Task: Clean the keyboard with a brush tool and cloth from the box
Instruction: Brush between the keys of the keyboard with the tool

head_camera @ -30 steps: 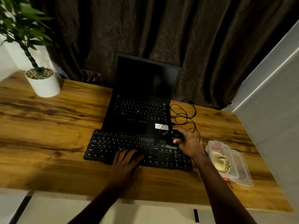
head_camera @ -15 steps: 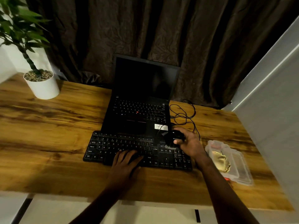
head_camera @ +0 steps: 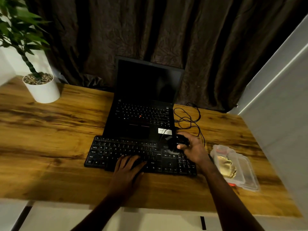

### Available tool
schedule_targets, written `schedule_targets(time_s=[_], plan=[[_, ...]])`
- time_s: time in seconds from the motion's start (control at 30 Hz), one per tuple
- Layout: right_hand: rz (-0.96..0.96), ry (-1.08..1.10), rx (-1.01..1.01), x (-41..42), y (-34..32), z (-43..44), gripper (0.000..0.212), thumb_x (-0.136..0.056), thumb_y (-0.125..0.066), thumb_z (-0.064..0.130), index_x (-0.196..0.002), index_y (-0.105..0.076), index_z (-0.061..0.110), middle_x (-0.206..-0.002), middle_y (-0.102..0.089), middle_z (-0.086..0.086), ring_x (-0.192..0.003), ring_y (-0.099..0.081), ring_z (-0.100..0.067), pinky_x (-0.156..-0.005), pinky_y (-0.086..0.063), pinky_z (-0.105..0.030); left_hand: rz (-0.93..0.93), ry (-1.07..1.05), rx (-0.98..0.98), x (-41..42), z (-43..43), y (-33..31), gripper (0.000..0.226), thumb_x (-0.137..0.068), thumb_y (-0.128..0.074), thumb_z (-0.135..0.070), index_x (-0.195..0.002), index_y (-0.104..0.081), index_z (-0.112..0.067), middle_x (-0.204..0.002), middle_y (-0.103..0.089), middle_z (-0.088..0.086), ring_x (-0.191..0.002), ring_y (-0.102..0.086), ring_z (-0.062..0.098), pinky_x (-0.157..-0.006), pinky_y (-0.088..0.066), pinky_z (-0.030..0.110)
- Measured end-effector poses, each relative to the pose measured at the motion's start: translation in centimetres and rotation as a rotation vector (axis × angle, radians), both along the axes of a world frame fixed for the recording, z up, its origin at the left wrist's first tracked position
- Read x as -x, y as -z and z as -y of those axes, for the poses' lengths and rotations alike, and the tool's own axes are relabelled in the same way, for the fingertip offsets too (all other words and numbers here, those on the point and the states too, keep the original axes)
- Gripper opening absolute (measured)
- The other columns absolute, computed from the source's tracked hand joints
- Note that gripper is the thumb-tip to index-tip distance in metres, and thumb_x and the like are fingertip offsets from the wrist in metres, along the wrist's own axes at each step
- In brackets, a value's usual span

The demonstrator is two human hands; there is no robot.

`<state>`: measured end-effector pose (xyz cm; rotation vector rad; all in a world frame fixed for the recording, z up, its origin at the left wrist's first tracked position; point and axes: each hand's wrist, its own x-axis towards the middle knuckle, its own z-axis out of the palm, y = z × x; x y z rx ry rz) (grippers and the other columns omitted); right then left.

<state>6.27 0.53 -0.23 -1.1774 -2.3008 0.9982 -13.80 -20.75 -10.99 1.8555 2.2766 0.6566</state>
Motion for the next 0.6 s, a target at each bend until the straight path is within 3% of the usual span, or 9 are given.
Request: schedule_targets(time_s=[0.07,0.17,0.27,0.4,0.5,0.6], plan=[[0.029,0.023,-0.024,-0.5,-0.1,-0.3,0.050,-0.085,-0.070,0.005,-0.124,-0.059,0.034,-0.118,-0.063,0.002,-0.106,-0.061,-0.014,-0.079,-0.059,-0.028,0.006,-0.003,-0.003,0.0,0.0,0.2,0.052,-0.101,-0.021,-0.056,-0.133,-0.056,-0.035,-0.142,-0.048,-0.001,-0.133,-0.042,0.025,-0.114,-0.029,0.054],[0.022,-0.030,-0.065,0.6,-0.2,0.3,0.052,-0.084,-0.070,0.001,-0.120,-0.059,0.036,-0.114,-0.063,0.005,-0.104,-0.060,-0.010,-0.078,-0.056,-0.023,-0.008,-0.007,-0.004,0.0,0.0,0.3,0.053,-0.101,-0.019,-0.057,-0.133,-0.055,-0.036,-0.141,-0.050,0.000,-0.133,-0.041,0.026,-0.114,-0.029,0.054],[-0.035,-0.057,-0.002,2.2,0.0,1.3,0.054,-0.085,-0.070,0.003,-0.120,-0.056,0.041,-0.115,-0.062,0.007,-0.107,-0.060,-0.011,-0.080,-0.059,-0.029,-0.023,0.000,-0.017,0.0,0.0,0.1,0.055,-0.101,-0.016,-0.058,-0.132,-0.055,-0.035,-0.139,-0.051,0.001,-0.131,-0.041,0.026,-0.112,-0.031,0.055],[-0.059,-0.024,0.019,1.4,-0.7,1.2,0.052,-0.085,-0.069,0.000,-0.118,-0.056,0.037,-0.109,-0.058,0.017,-0.109,-0.058,-0.012,-0.085,-0.057,-0.029,-0.031,-0.005,-0.046,0.0,0.0,0.3,0.051,-0.102,-0.019,-0.057,-0.132,-0.053,-0.036,-0.139,-0.049,-0.001,-0.132,-0.040,0.024,-0.116,-0.024,0.051],[-0.003,0.013,-0.020,-0.9,-1.2,0.4,0.048,-0.085,-0.069,-0.001,-0.120,-0.060,0.031,-0.110,-0.063,0.002,-0.104,-0.062,-0.018,-0.079,-0.059,-0.034,-0.028,-0.009,-0.066,0.0,-0.2,0.6,0.042,-0.098,-0.036,-0.052,-0.131,-0.054,-0.036,-0.139,-0.050,-0.002,-0.132,-0.041,0.024,-0.114,-0.030,0.054],[0.009,0.014,-0.079,-1.4,-0.8,0.1,0.047,-0.084,-0.072,0.002,-0.120,-0.061,0.030,-0.111,-0.066,0.000,-0.102,-0.062,-0.015,-0.077,-0.057,-0.027,-0.032,-0.006,-0.079,0.0,-0.2,0.6,0.041,-0.096,-0.039,-0.050,-0.130,-0.056,-0.035,-0.138,-0.050,-0.002,-0.130,-0.042,0.024,-0.110,-0.037,0.058]])
